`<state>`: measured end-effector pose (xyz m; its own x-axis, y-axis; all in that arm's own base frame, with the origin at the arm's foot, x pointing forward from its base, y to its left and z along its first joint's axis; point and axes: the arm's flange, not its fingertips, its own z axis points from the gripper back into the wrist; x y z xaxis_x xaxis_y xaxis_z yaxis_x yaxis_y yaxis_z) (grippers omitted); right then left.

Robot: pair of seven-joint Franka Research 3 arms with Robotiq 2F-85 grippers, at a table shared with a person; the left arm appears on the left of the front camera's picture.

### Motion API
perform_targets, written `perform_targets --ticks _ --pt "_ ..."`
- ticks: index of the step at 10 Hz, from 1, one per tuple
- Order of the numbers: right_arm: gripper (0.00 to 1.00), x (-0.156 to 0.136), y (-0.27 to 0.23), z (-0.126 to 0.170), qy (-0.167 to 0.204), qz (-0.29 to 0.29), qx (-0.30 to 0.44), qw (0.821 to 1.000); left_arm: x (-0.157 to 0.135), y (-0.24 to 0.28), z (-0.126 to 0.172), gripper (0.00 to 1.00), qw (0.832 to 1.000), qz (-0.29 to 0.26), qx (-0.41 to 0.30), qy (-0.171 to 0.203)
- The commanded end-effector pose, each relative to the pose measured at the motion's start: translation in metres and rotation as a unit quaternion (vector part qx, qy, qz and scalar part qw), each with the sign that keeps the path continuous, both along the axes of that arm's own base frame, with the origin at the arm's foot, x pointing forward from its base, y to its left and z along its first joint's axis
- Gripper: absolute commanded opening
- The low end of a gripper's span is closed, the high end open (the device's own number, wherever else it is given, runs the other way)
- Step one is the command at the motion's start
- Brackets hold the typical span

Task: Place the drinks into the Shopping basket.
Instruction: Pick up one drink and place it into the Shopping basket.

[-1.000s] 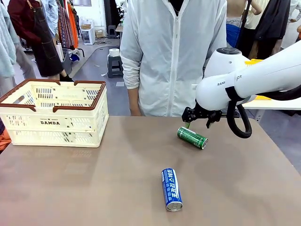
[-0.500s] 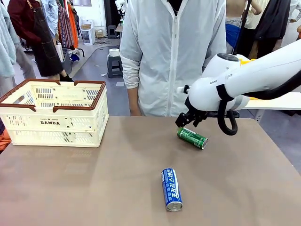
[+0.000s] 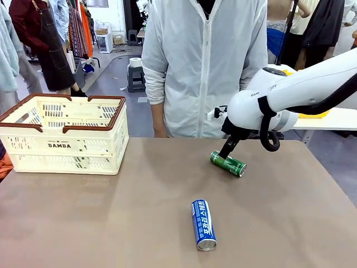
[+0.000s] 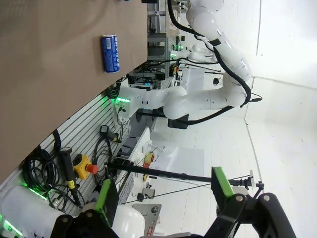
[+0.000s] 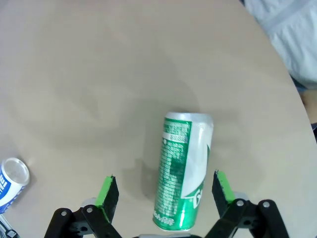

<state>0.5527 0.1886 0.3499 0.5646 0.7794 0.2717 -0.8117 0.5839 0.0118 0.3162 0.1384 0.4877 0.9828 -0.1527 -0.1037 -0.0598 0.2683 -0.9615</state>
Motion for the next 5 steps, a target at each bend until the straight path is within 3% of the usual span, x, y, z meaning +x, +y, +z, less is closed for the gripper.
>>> perform_targets --ticks 1,5 --pt "1.00 -0.003 -0.004 -0.003 0.015 -0.017 -0.023 0.999 -0.002 -0.002 0.000 1.00 1.000 0.005 0.000 0.001" --pt "1.00 0.004 -0.002 -0.018 0.024 -0.033 -0.028 0.999 -0.002 -0.002 0.000 1.00 1.000 0.005 0.000 0.001"
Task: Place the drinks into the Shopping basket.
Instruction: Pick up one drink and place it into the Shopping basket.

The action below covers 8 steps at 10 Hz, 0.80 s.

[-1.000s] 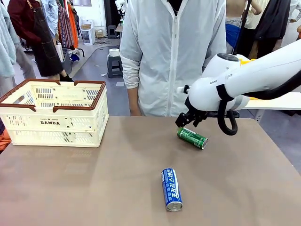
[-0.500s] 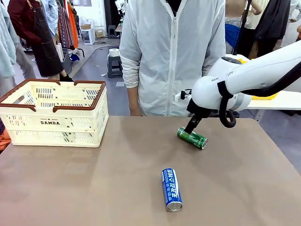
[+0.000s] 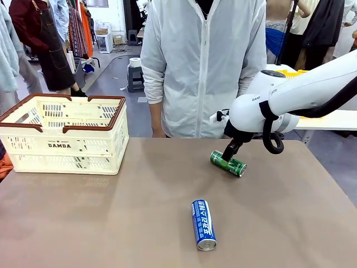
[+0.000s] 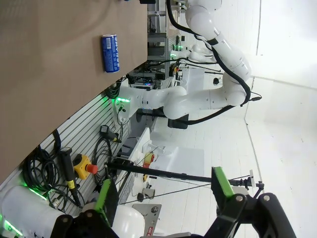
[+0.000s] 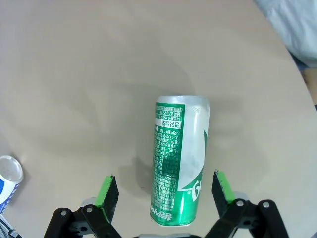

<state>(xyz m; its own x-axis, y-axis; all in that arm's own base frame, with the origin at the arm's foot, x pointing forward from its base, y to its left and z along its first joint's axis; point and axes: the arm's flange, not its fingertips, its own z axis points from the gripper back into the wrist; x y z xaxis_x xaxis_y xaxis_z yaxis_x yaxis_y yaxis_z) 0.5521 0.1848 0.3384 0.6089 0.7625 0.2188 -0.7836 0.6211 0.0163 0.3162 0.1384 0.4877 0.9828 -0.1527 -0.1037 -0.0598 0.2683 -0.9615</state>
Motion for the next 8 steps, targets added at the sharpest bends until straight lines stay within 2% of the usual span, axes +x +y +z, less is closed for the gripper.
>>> perform_targets --ticks 1,4,5,6,8 --pt "1.00 0.0093 0.0011 -0.0188 0.008 -0.025 -0.009 1.000 -0.0020 -0.0020 0.0003 1.00 1.000 0.005 0.000 0.001" --pt "1.00 0.0099 0.0019 -0.0261 0.016 -0.038 0.002 0.999 -0.0020 -0.0020 0.0003 1.00 1.000 0.005 0.000 0.001" --pt "0.45 0.0091 0.0016 -0.0257 0.017 -0.043 0.006 0.999 -0.0020 -0.0020 0.0003 1.00 1.000 0.005 0.000 0.001" --pt "0.00 0.0090 0.0019 -0.0253 0.020 -0.042 0.009 0.999 -0.0020 -0.0020 0.0003 1.00 1.000 0.005 0.000 0.001" --pt "0.00 0.0088 0.0010 -0.0260 0.020 -0.044 0.011 0.999 -0.0020 -0.0020 0.0003 1.00 1.000 0.005 0.000 0.001"
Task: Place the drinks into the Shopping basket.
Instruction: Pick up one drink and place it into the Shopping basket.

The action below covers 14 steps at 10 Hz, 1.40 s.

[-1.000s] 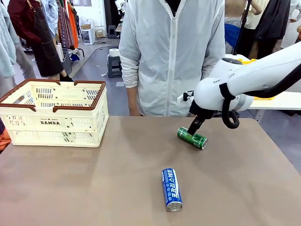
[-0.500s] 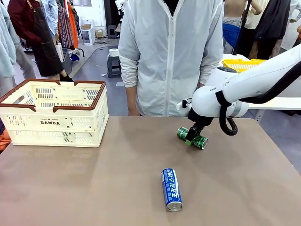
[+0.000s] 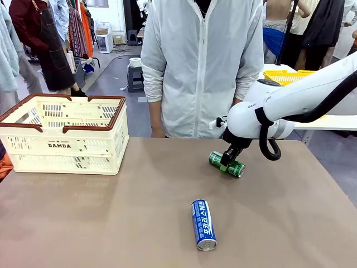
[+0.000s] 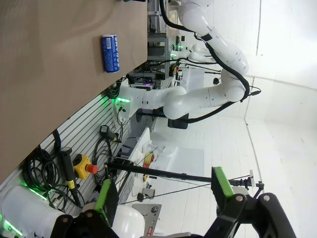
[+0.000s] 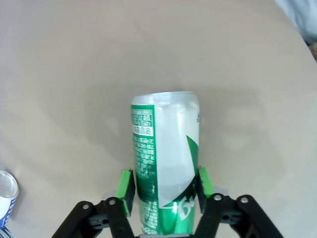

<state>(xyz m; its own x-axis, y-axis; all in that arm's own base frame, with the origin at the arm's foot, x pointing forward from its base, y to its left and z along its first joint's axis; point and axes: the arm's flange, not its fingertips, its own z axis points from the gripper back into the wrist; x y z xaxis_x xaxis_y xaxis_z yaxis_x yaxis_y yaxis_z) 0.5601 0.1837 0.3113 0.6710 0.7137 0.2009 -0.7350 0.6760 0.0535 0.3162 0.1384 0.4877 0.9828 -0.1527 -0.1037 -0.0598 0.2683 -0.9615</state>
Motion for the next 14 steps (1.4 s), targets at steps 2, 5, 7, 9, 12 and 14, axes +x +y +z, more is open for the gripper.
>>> perform_targets --ticks 2,5,7,9,12,14 --pt "0.00 0.001 0.002 0.000 0.001 -0.014 0.002 1.000 -0.002 -0.002 0.000 1.00 1.000 0.005 0.000 0.001" --pt "0.00 0.002 0.003 0.001 0.004 -0.010 0.002 1.000 -0.002 -0.002 0.000 1.00 1.000 0.005 0.000 0.001" --pt "0.00 -0.001 -0.002 0.013 -0.003 -0.036 0.002 0.999 -0.002 -0.002 0.000 1.00 1.000 0.005 0.000 0.001" --pt "0.00 -0.022 -0.012 0.070 0.029 -0.097 0.065 0.993 -0.002 -0.002 0.000 1.00 1.000 0.005 0.000 0.001" --pt "0.00 -0.083 -0.027 0.137 0.058 -0.161 0.072 0.983 -0.002 -0.002 0.000 1.00 1.000 0.005 0.000 0.001" --pt "0.00 -0.123 -0.037 0.140 0.040 -0.170 0.094 0.980 -0.002 -0.002 0.000 1.00 1.000 0.005 0.000 0.001"
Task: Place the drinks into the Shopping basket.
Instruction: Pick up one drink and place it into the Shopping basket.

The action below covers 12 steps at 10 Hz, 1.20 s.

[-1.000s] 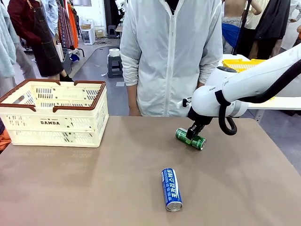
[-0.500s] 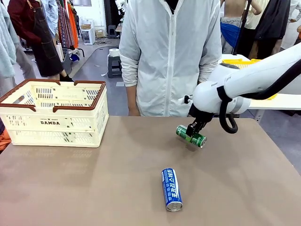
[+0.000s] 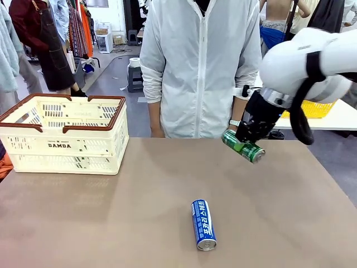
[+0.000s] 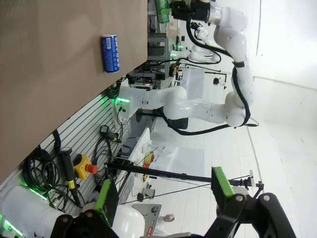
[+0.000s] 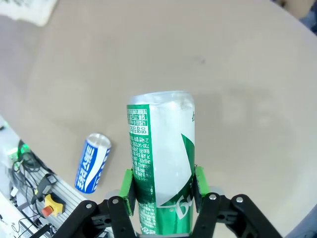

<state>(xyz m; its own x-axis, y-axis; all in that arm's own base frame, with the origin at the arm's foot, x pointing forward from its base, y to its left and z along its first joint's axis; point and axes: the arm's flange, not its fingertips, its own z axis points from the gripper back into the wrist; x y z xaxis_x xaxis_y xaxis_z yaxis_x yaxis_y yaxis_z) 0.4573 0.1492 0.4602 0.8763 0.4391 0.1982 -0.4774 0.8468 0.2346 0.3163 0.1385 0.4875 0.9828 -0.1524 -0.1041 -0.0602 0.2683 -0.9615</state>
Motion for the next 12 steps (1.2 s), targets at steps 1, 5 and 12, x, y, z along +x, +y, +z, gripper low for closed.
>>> perform_targets --ticks 1,5,12 --pt "0.00 -0.023 -0.016 -0.016 -0.018 -0.037 0.041 0.998 -0.002 -0.002 0.000 1.00 1.000 0.005 0.000 0.001" --pt "0.00 -0.017 -0.008 -0.009 0.003 -0.010 0.008 1.000 -0.002 -0.002 0.000 1.00 1.000 0.005 0.000 0.001" --pt "0.00 -0.041 0.176 -0.003 0.005 -0.183 0.077 0.980 -0.002 -0.002 0.000 1.00 1.000 0.005 0.000 0.001"
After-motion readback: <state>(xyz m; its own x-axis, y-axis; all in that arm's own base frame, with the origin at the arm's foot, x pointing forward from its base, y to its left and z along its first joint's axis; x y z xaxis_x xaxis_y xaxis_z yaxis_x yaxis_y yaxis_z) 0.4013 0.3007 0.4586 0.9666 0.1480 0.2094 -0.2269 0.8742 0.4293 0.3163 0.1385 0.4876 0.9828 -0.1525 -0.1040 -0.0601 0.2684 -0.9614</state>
